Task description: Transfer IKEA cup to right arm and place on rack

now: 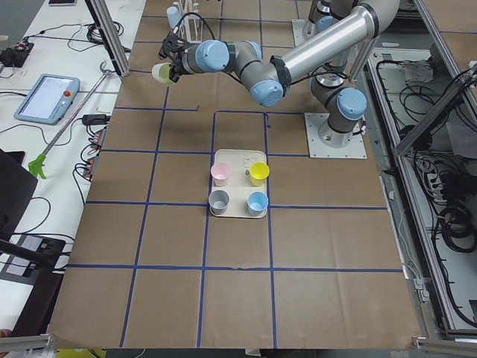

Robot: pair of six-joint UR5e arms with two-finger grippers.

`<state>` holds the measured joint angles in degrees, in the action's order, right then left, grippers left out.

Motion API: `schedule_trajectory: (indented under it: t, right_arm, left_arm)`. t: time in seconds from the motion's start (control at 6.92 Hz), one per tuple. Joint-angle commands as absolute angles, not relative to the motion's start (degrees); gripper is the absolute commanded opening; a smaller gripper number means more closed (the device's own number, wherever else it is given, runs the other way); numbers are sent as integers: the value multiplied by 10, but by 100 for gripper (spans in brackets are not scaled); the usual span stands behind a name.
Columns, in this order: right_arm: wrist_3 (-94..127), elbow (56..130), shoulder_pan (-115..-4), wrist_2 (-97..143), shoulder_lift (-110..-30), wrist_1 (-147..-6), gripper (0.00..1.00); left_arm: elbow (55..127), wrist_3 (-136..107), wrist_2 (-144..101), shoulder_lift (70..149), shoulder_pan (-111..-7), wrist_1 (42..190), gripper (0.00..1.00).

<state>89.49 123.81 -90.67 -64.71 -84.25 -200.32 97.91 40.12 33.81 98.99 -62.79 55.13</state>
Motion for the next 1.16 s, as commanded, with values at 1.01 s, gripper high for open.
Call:
schedule_trajectory:
  t: [1.01]
  right_arm:
    - [894,1234,-903,-574,-838,-2002,100]
  left_arm:
    - [1027,381,148,1144,-770,136,4]
